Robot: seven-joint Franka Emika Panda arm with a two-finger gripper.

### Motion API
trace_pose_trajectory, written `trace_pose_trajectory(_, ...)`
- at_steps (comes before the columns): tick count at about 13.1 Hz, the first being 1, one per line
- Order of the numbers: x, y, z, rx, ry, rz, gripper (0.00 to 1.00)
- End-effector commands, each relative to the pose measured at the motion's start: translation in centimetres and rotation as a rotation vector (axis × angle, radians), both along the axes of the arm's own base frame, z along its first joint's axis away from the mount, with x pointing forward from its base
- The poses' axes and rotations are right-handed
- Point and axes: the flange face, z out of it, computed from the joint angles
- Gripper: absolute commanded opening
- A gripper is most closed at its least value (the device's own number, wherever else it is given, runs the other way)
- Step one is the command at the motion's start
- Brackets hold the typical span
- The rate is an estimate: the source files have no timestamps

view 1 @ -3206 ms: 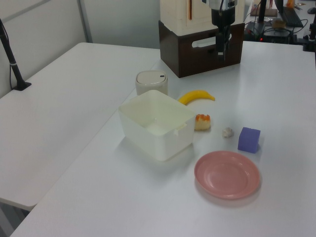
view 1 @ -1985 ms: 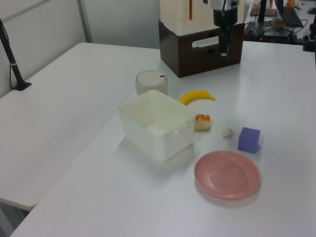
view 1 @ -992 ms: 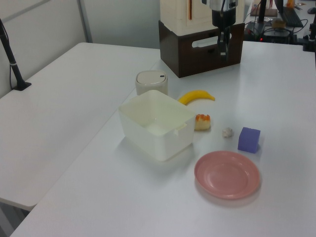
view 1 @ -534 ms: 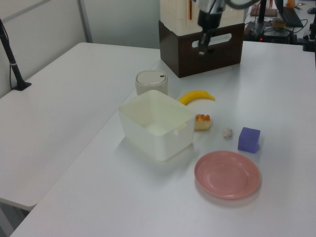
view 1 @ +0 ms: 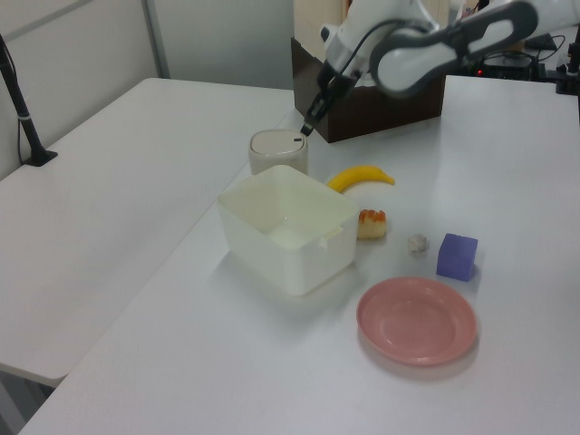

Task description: Open the trash can

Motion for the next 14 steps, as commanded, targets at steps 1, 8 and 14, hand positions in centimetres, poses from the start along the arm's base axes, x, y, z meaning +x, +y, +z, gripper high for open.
trace_pose_trajectory(1,1.3,-0.2,-0.4,0.018,-0.065,-0.028,0.06)
trace_pose_trajectory(8,3.5,-0.9,-3.8,0.001,-0.134,-0.032,0.06)
trace_pose_trajectory(14,2.8,-2.3,-2.3,-0.013,-0.138,-0.042,0.06)
